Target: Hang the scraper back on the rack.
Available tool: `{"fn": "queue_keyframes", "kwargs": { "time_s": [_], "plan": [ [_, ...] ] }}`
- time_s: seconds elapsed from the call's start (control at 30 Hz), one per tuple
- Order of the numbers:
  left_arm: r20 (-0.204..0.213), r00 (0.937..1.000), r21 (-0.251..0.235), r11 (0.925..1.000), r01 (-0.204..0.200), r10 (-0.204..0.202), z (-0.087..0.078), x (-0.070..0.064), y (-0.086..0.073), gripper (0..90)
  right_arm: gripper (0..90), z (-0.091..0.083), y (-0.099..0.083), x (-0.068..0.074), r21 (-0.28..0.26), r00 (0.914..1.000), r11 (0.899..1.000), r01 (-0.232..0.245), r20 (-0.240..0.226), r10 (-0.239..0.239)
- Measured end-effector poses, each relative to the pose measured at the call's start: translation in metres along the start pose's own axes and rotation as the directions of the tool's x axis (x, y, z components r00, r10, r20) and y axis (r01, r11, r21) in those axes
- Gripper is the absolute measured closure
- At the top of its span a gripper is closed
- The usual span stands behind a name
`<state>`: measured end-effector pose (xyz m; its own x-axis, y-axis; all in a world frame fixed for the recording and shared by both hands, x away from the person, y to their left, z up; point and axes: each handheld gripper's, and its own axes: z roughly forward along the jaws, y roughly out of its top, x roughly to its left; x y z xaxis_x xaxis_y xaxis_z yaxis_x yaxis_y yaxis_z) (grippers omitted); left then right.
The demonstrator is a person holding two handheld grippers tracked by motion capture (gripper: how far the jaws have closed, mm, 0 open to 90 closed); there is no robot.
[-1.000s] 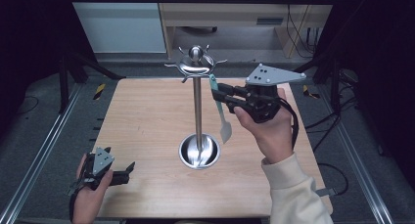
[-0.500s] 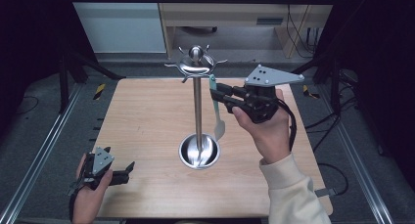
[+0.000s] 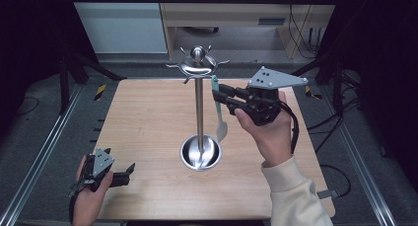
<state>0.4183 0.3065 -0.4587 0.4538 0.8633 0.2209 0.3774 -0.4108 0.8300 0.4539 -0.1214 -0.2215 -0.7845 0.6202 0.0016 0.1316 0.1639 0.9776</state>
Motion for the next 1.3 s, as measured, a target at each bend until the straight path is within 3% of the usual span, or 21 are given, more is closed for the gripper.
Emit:
{"fn": "queue_keyframes", "kwargs": {
  "time_s": [0.4, 0.6, 0.77, 0.97, 1.23, 1.3],
  "plan": [
    [-0.001, 1.0, 0.003, 1.0, -0.001, 0.001, 0.001, 0.0, 0.0, 2.8, 71.3, 0.002, 0.001, -0.002, 0.008, 1.0, 1.0, -0.001, -0.007, 0.001],
    [-0.001, 1.0, 0.003, 1.0, -0.008, 0.008, 0.0, -0.001, 0.0, 2.8, 57.9, 0.0, -0.003, -0.002, 0.021, 1.0, 1.0, 0.0, 0.009, 0.0],
    [-0.001, 1.0, 0.004, 1.0, -0.007, 0.007, -0.001, -0.002, 0.0, 2.8, 40.8, -0.008, -0.011, -0.002, 0.031, 0.9956, 0.999, 0.02, 0.091, -0.023],
    [0.0, 1.0, 0.009, 1.0, -0.003, 0.003, 0.0, -0.002, -0.001, 2.8, 27.2, -0.025, -0.026, -0.008, 0.017, 0.9711, 0.999, 0.052, 0.232, -0.054],
    [-0.004, 1.0, 0.006, 1.0, 0.004, -0.004, 0.0, -0.001, -0.002, 2.8, 10.7, -0.041, -0.056, -0.02, 0.048, 0.9391, 0.998, 0.032, 0.34, -0.046],
    [-0.004, 1.0, 0.008, 1.0, 0.002, -0.002, 0.0, -0.002, -0.001, 2.8, 10.0, -0.043, -0.065, -0.023, 0.047, 0.9356, 0.999, 0.021, 0.351, -0.036]
  ]
}}
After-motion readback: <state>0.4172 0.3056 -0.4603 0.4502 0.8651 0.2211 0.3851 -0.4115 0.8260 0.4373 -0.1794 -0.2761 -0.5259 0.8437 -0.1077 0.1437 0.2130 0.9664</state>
